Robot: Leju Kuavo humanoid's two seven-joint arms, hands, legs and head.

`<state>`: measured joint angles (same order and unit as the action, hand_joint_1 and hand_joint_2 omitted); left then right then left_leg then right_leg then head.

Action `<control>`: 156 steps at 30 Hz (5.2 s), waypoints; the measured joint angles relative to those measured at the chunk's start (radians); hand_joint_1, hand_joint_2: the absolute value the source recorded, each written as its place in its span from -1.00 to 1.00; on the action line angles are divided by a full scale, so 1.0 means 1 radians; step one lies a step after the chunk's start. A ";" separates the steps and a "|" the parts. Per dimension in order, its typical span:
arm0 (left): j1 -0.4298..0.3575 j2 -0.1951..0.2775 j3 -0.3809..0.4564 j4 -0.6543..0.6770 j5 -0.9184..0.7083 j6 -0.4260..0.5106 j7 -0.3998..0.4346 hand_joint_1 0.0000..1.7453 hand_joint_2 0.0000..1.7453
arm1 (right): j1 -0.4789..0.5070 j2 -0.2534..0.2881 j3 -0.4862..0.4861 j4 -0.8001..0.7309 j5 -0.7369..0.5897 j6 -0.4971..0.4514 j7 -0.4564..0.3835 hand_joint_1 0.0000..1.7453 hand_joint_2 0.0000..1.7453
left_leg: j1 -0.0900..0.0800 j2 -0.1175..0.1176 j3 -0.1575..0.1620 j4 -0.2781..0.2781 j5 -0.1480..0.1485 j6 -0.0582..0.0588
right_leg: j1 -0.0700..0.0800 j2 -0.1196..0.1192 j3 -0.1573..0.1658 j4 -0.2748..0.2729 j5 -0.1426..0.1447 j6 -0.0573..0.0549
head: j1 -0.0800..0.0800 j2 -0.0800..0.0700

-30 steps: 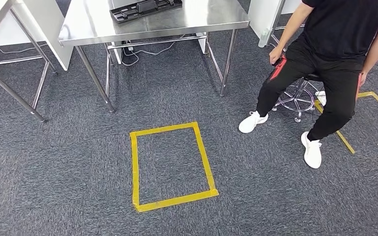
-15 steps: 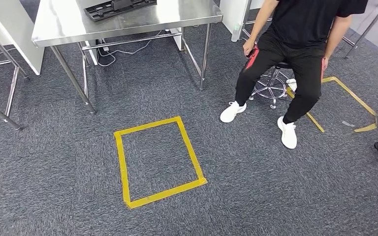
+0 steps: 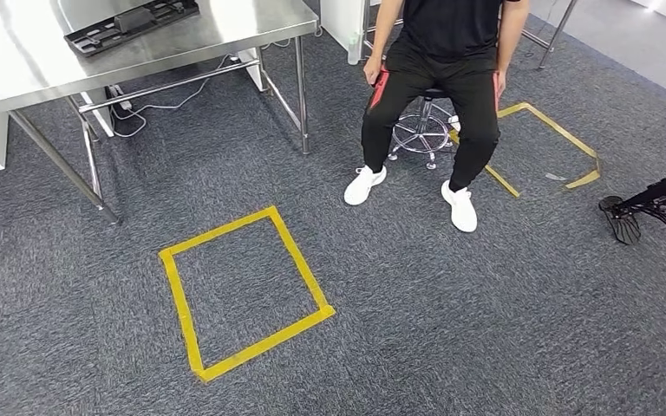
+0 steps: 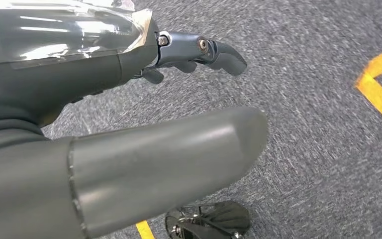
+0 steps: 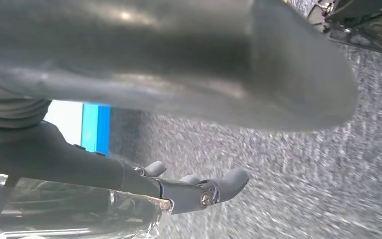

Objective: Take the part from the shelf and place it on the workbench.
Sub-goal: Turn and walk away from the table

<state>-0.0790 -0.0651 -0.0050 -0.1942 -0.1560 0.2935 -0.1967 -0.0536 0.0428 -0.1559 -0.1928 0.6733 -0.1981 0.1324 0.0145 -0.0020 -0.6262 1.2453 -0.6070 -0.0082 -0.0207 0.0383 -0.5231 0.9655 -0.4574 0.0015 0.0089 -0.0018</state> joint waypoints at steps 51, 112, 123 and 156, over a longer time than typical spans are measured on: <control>-0.003 -0.006 0.000 -0.002 -0.023 -0.002 -0.002 -1.00 -1.00 | -0.007 0.002 -0.002 0.002 0.019 0.011 0.000 -1.00 -1.00 | -0.004 0.110 0.102 -0.249 0.111 0.031 | 0.001 -0.107 -0.025 0.045 -0.027 0.064 | 0.015 0.000; -0.001 -0.010 0.000 -0.005 -0.041 0.008 0.025 -1.00 -1.00 | 0.004 0.009 -0.026 0.002 0.018 0.010 0.005 -1.00 -1.00 | -0.007 0.107 0.092 -0.246 0.116 0.038 | 0.003 -0.112 -0.034 0.048 -0.030 0.057 | 0.009 0.000; -0.003 -0.011 -0.001 -0.006 -0.045 0.008 0.031 -1.00 -1.00 | 0.006 0.006 -0.029 0.002 0.031 0.013 0.005 -1.00 -1.00 | 0.007 -0.002 -0.028 0.030 -0.009 0.004 | 0.007 0.012 -0.020 0.030 -0.007 -0.004 | -0.001 0.000; -0.003 -0.008 -0.003 -0.007 -0.056 0.003 0.038 -1.00 -1.00 | 0.005 0.009 -0.032 0.002 0.036 0.014 0.014 -1.00 -1.00 | 0.014 -0.029 0.026 -0.112 0.082 0.007 | 0.002 0.041 -0.023 0.031 -0.005 0.002 | -0.001 0.000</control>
<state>-0.0824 -0.0728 -0.0084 -0.2011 -0.2125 0.2968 -0.1583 -0.0484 0.0518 -0.1882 -0.1904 0.7094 -0.1843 0.1461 0.0283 -0.0315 -0.6005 1.1333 -0.5249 -0.0013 -0.0183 0.0792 -0.5456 0.9966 -0.4621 0.0035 0.0081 -0.0019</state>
